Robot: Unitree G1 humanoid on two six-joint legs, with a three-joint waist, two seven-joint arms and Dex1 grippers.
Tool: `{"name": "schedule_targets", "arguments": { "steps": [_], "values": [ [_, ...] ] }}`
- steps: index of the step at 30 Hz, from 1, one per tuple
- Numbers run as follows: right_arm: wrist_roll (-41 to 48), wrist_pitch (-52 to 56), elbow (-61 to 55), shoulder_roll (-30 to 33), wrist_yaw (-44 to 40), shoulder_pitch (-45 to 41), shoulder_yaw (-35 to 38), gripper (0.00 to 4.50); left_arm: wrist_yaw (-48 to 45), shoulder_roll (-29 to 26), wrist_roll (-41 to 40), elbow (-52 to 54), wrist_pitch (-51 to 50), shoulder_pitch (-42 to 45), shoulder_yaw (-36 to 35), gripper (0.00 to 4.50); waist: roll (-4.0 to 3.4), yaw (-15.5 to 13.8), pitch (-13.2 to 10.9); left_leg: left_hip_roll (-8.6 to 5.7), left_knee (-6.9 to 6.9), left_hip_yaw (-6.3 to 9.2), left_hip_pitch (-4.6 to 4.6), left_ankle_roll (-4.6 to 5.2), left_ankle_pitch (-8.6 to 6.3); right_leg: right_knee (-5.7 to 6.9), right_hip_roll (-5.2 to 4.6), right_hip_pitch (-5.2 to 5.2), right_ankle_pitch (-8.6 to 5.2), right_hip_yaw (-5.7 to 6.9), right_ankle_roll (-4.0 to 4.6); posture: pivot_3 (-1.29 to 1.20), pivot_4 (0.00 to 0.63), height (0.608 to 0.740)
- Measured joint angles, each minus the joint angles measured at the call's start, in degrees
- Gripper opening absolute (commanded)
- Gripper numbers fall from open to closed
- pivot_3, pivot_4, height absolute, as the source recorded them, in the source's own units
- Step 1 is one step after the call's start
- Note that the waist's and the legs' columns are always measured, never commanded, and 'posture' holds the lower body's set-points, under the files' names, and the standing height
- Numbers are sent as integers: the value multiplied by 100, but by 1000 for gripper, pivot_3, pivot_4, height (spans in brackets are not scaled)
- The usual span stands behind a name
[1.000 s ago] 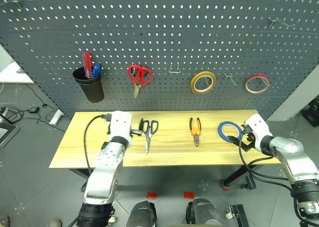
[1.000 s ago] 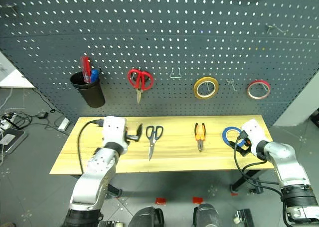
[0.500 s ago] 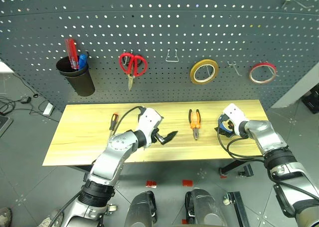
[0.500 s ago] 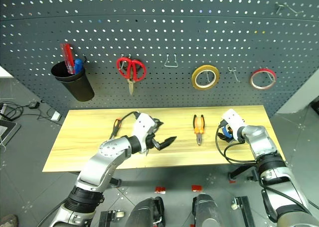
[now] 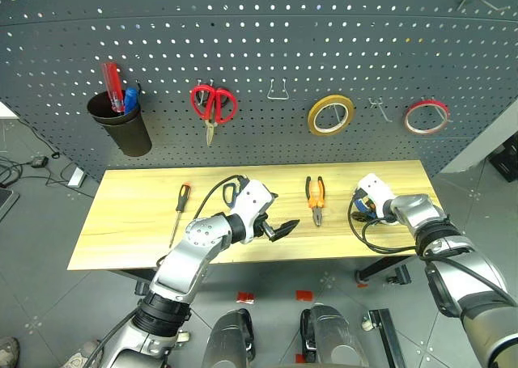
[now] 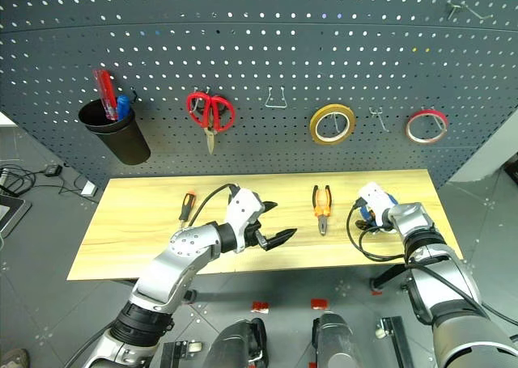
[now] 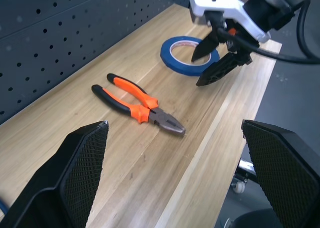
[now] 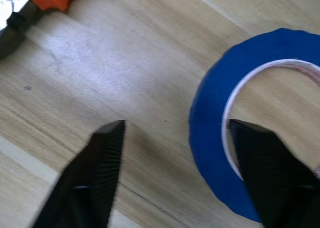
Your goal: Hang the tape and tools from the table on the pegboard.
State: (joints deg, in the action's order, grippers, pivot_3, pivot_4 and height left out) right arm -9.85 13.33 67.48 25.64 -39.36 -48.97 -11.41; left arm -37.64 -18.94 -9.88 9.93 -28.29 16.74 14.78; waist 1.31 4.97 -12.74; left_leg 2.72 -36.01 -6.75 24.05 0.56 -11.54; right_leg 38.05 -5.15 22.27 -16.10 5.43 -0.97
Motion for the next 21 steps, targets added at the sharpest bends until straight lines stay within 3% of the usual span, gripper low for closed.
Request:
{"name": "schedule_targets", "arguments": {
  "steps": [6, 7, 16, 21],
  "values": [
    [-165, -107, 152, -52, 204, -1, -9, 210, 204, 185, 7, 44, 30, -53, -5, 4500, 0, -1, 0, -1, -2, 0, 0, -1, 0, 1, -2, -1, 0, 1, 0, -178, 226, 740],
    [-230, -141, 161, -51, 235, -1, -18, 43, 249, 262, 7, 43, 45, -52, -8, 4500, 0, -2, 0, -2, -2, 0, 0, -1, 0, 1, -3, -1, 0, 0, 0, -178, 226, 740],
    [-175, -298, -102, 28, 122, 58, 112, 43, 1110, 1205, 108, -415, 305, 87, -169, 4500, 0, -9, 0, -1, -2, -1, 0, -1, 0, 1, -1, -1, 0, 0, -2, -180, 226, 740],
    [6, -234, -1158, 305, 9, 483, 269, 1604, 772, 908, 107, -338, 299, 63, 15, 4500, -1, -12, 0, 0, 2, -1, -1, -2, 0, 1, -1, -1, -2, 2, -6, -178, 237, 740]
  ]
}}
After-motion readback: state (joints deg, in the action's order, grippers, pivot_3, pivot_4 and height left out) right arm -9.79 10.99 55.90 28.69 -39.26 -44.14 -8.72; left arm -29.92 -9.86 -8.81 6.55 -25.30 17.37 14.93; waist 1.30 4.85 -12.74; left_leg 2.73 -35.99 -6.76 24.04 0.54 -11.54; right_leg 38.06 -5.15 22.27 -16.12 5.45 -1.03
